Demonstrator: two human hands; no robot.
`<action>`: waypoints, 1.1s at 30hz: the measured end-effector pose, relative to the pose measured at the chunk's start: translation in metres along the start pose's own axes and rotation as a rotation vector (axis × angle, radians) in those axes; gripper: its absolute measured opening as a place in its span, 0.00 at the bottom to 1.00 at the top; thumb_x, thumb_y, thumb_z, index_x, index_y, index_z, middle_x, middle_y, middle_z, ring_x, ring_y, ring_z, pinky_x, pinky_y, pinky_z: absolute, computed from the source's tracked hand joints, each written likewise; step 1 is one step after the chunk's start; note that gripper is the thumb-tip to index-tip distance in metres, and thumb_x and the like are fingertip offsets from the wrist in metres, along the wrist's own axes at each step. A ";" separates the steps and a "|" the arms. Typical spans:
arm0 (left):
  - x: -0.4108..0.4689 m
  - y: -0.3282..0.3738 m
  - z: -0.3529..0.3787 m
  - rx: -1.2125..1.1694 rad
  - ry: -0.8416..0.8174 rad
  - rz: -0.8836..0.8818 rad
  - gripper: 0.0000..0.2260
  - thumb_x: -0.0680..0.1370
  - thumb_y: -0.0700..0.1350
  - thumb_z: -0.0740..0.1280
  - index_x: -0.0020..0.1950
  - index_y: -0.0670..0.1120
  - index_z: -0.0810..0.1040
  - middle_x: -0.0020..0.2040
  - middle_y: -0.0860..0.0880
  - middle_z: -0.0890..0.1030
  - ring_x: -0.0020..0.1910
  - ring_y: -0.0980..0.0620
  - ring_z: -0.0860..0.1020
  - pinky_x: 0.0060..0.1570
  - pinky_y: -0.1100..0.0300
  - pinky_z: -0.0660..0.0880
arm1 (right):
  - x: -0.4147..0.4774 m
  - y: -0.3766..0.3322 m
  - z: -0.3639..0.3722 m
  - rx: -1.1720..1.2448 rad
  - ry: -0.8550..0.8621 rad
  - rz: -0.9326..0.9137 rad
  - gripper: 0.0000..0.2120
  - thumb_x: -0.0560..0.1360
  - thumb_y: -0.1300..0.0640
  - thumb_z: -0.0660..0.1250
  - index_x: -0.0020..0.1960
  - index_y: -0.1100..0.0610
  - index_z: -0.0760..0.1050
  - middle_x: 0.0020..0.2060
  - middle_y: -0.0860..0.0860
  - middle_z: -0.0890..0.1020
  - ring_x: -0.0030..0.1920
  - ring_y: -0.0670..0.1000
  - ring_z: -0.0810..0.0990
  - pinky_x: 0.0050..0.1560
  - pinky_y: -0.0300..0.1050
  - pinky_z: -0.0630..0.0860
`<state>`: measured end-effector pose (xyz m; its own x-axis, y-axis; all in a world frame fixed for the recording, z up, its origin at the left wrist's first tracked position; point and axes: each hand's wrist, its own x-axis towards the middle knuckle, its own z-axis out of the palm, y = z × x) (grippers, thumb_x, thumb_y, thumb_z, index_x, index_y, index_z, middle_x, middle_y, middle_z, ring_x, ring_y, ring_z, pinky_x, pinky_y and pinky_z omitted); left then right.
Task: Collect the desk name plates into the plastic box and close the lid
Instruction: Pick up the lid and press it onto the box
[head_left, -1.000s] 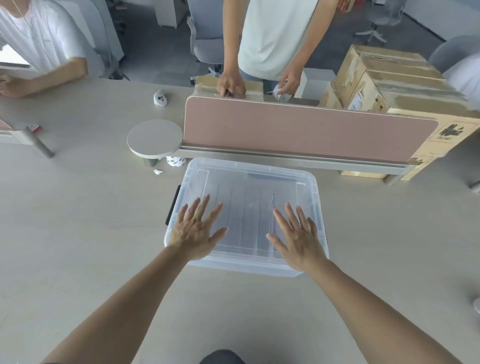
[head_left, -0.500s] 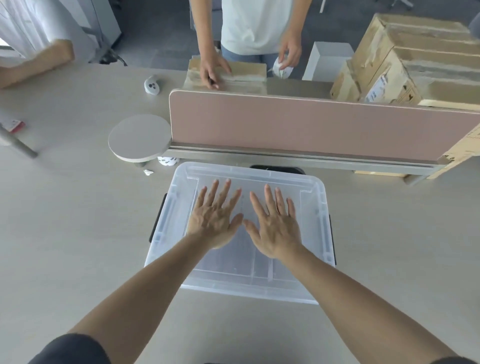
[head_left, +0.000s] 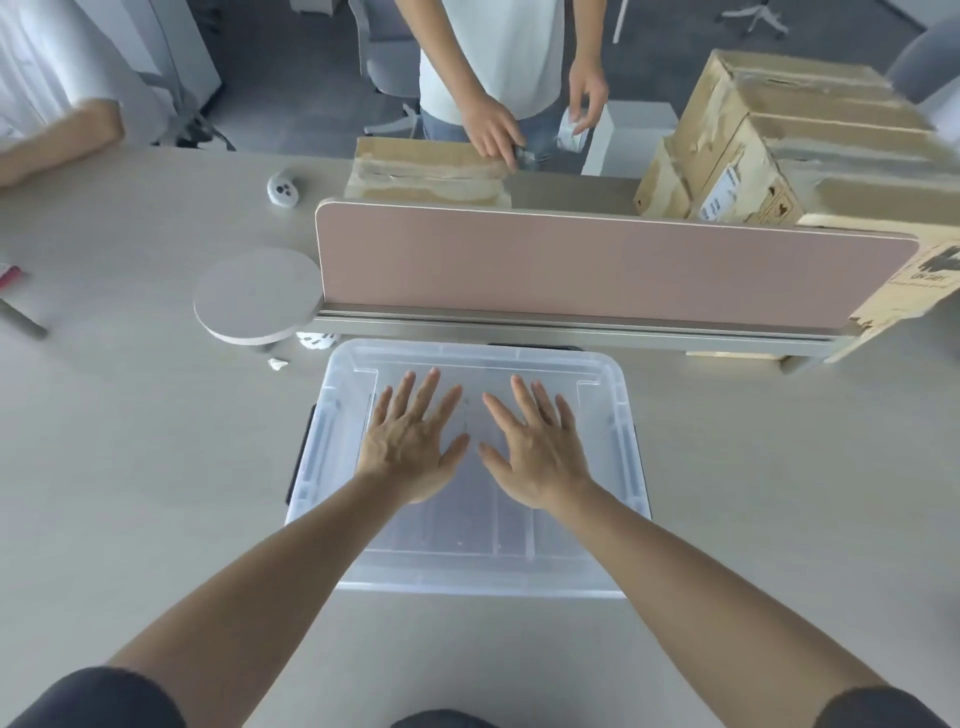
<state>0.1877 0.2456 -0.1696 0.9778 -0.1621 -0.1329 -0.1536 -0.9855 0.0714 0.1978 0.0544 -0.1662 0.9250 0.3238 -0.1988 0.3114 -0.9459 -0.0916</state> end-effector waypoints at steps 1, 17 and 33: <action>-0.002 -0.006 -0.004 0.006 0.007 -0.027 0.30 0.78 0.65 0.46 0.78 0.58 0.47 0.80 0.50 0.44 0.78 0.46 0.42 0.76 0.47 0.40 | 0.001 0.005 -0.006 0.018 0.018 0.038 0.32 0.78 0.34 0.48 0.79 0.43 0.50 0.81 0.54 0.44 0.80 0.58 0.44 0.77 0.60 0.43; -0.034 -0.099 -0.004 -0.804 -0.075 -0.893 0.35 0.68 0.72 0.61 0.51 0.40 0.74 0.41 0.42 0.81 0.38 0.43 0.80 0.37 0.55 0.75 | -0.045 0.094 -0.013 0.871 0.034 0.825 0.25 0.72 0.34 0.65 0.41 0.58 0.73 0.37 0.54 0.77 0.38 0.57 0.78 0.40 0.48 0.77; -0.018 -0.053 -0.030 -0.404 -0.282 -0.896 0.71 0.44 0.80 0.66 0.73 0.37 0.51 0.65 0.41 0.68 0.65 0.40 0.69 0.59 0.46 0.72 | -0.018 0.061 -0.048 0.624 -0.309 0.833 0.74 0.48 0.23 0.73 0.79 0.61 0.49 0.75 0.55 0.60 0.75 0.56 0.61 0.69 0.47 0.66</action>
<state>0.1825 0.3024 -0.1411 0.6325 0.5693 -0.5252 0.7281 -0.6683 0.1524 0.2106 -0.0102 -0.1216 0.6725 -0.3405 -0.6571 -0.6352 -0.7212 -0.2764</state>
